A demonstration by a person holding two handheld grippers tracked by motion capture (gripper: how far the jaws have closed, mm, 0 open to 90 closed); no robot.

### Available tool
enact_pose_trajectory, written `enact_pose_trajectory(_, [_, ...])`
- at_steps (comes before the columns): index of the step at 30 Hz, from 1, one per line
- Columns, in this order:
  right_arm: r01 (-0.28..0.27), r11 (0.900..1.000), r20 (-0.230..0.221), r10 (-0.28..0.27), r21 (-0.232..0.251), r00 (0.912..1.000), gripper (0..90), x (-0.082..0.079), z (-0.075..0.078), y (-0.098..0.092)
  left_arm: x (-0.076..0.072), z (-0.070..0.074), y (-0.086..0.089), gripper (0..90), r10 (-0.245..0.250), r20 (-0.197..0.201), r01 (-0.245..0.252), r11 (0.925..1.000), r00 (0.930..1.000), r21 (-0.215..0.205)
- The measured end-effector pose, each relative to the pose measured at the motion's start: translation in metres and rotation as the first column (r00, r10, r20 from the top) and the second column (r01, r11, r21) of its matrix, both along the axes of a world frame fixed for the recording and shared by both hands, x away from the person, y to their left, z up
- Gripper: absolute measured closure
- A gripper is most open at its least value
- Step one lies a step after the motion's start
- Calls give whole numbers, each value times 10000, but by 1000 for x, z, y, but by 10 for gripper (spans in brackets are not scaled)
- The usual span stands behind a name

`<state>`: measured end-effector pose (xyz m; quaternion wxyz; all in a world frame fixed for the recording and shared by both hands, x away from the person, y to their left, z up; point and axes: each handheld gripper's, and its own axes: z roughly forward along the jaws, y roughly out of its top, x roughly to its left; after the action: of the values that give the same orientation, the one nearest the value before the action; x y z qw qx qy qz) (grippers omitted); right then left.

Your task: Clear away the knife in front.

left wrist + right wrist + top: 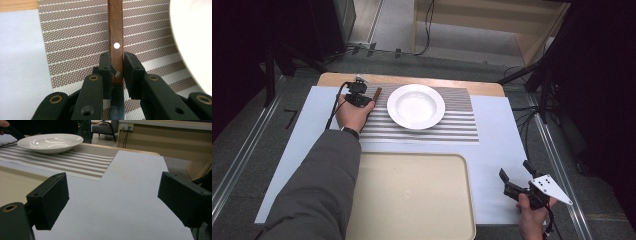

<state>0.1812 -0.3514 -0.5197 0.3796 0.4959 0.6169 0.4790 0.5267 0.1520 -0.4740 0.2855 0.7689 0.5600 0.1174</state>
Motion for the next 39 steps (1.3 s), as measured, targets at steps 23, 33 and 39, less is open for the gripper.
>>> enact_pose_trajectory(23, [21, 10000, -58, -22, -89, 10000, 84, 1, 0, 2, -13, 5, 4, 763, -161, 168, 165, 9996, 9997, -241])
enact_pose_trajectory(33, [12, 10000, -24, -12, -43, 10000, 84, 1, 0, 1, -8, -10, 0, 761, -66, -95, 65, 10000, 9999, -65])
enact_pose_trajectory(39, [1, 10000, -13, -1, -45, 10000, 85, 0, 0, 0, -9, -10, -1, 659, -214, -24, 215, 9995, 9998, 210])
